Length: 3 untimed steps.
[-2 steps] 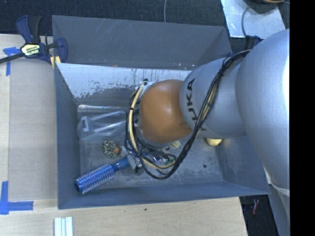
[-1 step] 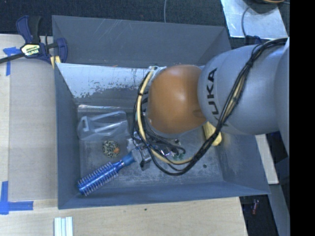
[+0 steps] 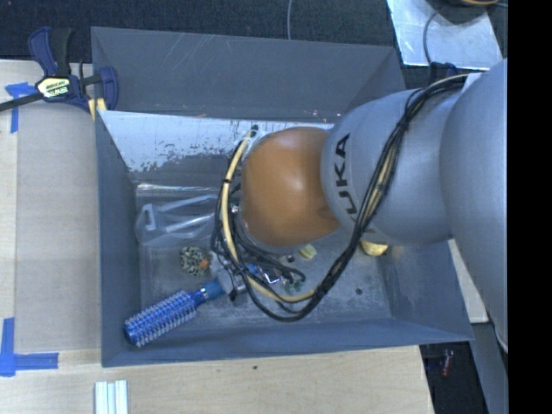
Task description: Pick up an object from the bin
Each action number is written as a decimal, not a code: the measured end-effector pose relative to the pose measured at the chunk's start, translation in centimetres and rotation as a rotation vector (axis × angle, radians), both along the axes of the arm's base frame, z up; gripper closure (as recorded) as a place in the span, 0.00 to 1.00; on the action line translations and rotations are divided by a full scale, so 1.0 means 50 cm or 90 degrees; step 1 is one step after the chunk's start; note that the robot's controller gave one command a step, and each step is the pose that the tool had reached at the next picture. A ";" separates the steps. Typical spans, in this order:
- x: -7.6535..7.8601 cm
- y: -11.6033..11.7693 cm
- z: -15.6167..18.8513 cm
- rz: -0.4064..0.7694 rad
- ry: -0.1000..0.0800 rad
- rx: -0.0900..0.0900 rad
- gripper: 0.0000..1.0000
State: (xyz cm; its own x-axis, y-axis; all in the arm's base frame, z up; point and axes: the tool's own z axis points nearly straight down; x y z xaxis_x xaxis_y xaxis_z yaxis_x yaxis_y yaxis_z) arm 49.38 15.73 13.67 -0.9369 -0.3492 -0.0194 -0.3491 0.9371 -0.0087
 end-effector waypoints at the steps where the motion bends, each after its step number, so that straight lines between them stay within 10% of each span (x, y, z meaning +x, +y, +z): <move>1: -0.007 0.019 0.013 -0.004 0.000 0.002 1.00; 2: -0.009 0.002 -0.073 -0.049 0.001 0.002 1.00; 3: 0.000 0.024 0.032 -0.020 0.000 0.002 1.00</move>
Offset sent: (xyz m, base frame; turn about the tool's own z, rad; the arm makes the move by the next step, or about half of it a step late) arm -0.0073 -0.0015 -0.0439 0.0843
